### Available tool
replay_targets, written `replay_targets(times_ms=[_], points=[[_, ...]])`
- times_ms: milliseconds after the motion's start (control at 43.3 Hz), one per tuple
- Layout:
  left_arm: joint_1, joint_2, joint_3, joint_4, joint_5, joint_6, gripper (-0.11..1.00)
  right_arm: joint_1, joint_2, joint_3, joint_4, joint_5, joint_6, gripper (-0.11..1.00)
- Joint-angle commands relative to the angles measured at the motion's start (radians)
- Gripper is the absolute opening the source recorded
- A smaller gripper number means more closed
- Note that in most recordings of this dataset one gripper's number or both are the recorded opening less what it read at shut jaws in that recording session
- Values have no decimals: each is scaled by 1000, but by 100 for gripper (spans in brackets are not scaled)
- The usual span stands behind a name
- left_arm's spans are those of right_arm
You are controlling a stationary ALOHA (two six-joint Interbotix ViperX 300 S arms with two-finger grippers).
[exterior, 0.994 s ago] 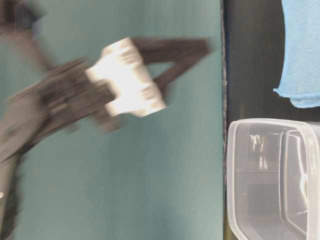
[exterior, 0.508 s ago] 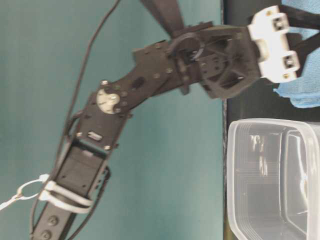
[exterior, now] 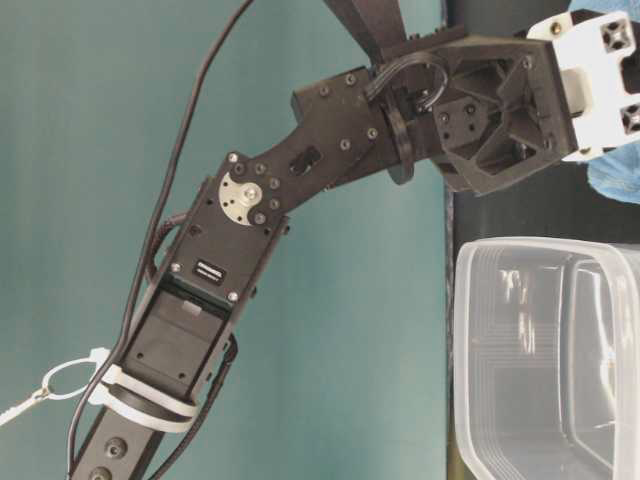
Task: Place the blue towel into the container with the left arm.
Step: 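Lift the towel with the left gripper and carry it left over the container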
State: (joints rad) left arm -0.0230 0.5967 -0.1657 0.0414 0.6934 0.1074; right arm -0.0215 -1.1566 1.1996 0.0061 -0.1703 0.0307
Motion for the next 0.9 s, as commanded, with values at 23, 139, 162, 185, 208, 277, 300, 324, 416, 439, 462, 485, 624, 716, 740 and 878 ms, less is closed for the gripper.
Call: replay_targets(times_ms=[23,139,162,185,208,277,300,324,416,439,462,485,624,716,740,878], points=[[15,-57,-40,3,6,-2,5,2,5,-14,5,-6,0,76],[15,-133,-69,3,49,-3,5,2,3,-14,5,-5,0,76],[15,-150,-71,3,61,-3,5,2,5,-15,5,-5,0,76],[14,-167,-72,3,74,-5,5,2,3,-14,3,-5,0,76],[12,-198,-72,3,92,-5,5,0,3,-14,3,-5,0,76],[5,-272,-61,3,135,-6,5,0,2,-15,5,-5,-2,76],[2,-295,-57,3,144,-5,5,2,2,-14,5,-5,-2,76],[-2,-328,-48,3,160,-5,5,2,2,-15,5,-5,-2,76],[-5,-430,-3,5,201,-6,5,0,0,-12,3,-5,-2,76],[-3,-449,11,5,209,-6,5,2,2,-12,5,-5,-2,76],[-3,-471,23,3,216,-6,5,2,2,-11,3,-5,-2,76],[-2,-491,40,3,222,-6,5,0,2,-12,3,-5,-2,76],[15,-629,210,3,225,-18,5,2,0,-11,3,-6,-2,76],[26,-687,313,3,198,-25,5,0,0,-11,3,-9,-2,76],[28,-704,341,3,183,-25,5,2,0,-11,5,-9,-2,76],[28,-752,431,3,115,-26,5,2,0,-11,3,-9,-2,76]])
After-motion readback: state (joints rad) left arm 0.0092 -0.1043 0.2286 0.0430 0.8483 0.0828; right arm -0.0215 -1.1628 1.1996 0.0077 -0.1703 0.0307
